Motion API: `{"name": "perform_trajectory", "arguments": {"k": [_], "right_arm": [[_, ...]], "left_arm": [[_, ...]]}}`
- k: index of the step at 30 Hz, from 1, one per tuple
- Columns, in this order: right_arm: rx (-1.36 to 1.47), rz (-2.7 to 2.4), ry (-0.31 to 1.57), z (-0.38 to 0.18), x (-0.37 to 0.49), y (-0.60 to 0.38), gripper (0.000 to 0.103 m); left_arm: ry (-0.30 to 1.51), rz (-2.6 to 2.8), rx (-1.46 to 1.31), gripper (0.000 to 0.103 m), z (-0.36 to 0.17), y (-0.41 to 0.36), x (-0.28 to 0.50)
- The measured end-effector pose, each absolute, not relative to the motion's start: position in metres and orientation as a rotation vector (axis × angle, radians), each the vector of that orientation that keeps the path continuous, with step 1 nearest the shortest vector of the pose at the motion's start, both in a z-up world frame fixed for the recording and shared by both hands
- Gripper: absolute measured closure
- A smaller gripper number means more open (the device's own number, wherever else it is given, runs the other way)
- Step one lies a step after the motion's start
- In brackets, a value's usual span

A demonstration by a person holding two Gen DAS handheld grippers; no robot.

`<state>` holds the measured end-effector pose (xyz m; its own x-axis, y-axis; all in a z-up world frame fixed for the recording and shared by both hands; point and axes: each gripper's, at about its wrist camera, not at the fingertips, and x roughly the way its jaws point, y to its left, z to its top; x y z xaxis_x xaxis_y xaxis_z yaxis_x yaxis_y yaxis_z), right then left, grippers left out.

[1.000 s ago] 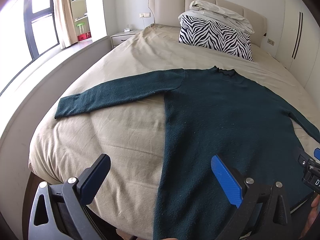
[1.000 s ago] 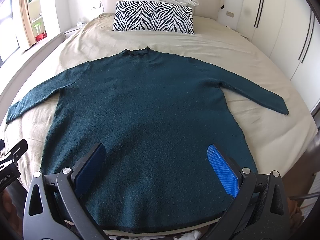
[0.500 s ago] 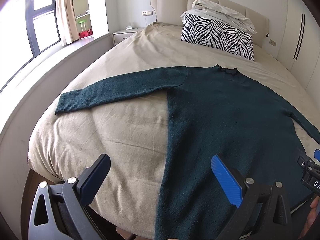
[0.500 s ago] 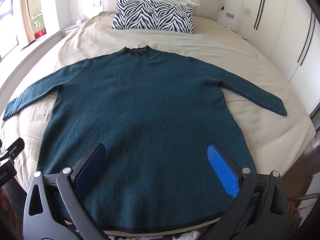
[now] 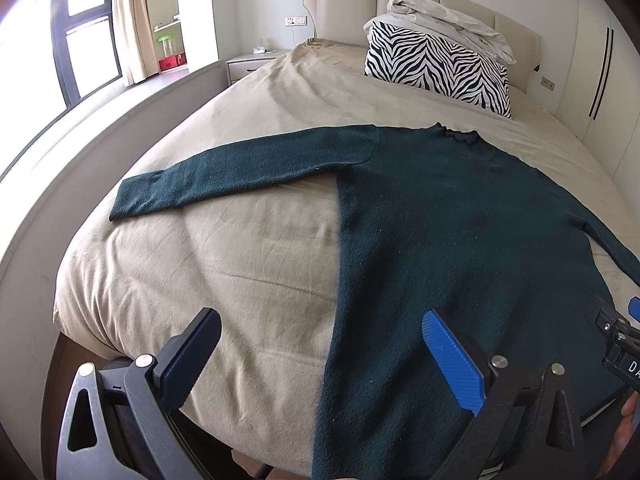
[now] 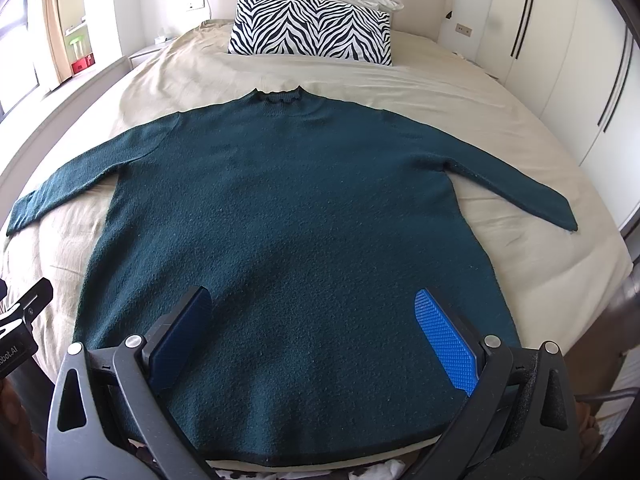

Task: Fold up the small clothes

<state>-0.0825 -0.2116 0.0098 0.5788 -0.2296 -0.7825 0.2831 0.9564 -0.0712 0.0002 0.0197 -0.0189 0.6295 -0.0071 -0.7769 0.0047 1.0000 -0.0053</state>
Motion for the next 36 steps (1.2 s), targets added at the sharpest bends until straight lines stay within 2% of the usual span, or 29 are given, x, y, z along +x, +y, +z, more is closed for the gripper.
{"name": "perform_trajectory", "arguments": {"k": [36], "right_arm": [[0.055,-0.298,0.912,0.0054,-0.0817,-0.206,0.0]], "left_arm": [[0.897,-0.008,-0.006,0.0,-0.0272,0.0229,-0.0026]]}}
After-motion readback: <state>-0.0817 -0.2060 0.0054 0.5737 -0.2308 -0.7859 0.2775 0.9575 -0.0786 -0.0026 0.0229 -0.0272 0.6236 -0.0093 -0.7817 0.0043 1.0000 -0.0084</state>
